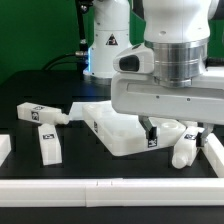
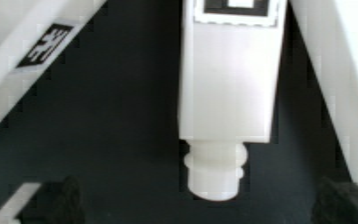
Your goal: Assemble desk
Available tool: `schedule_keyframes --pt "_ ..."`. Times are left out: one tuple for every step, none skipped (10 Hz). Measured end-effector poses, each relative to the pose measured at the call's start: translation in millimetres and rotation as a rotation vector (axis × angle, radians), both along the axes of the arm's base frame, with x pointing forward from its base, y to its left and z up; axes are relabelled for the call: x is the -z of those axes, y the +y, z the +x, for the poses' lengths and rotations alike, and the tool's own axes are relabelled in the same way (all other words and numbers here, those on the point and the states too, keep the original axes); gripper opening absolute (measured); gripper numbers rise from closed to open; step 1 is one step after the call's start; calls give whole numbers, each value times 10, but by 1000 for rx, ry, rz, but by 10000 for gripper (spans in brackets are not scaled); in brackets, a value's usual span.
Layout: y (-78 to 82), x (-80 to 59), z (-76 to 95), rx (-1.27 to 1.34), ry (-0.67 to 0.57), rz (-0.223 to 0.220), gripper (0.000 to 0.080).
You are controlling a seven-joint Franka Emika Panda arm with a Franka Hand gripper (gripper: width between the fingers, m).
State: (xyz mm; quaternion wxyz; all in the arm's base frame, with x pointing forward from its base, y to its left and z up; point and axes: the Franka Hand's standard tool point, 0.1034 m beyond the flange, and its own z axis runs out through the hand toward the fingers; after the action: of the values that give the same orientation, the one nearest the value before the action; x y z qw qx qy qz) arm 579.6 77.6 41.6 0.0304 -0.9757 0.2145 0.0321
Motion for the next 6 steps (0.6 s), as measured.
schedule_keyframes --pt "26 64 -42 2 -7 -2 649" --pt "96 176 -111 8 -4 -6 649" --pt "161 254 -148 3 3 -10 649" --pt "156 290 -152 5 2 -15 649" --pt "159 320 -156 4 -2 -17 649" --pt "159 325 -157 3 -2 -17 649"
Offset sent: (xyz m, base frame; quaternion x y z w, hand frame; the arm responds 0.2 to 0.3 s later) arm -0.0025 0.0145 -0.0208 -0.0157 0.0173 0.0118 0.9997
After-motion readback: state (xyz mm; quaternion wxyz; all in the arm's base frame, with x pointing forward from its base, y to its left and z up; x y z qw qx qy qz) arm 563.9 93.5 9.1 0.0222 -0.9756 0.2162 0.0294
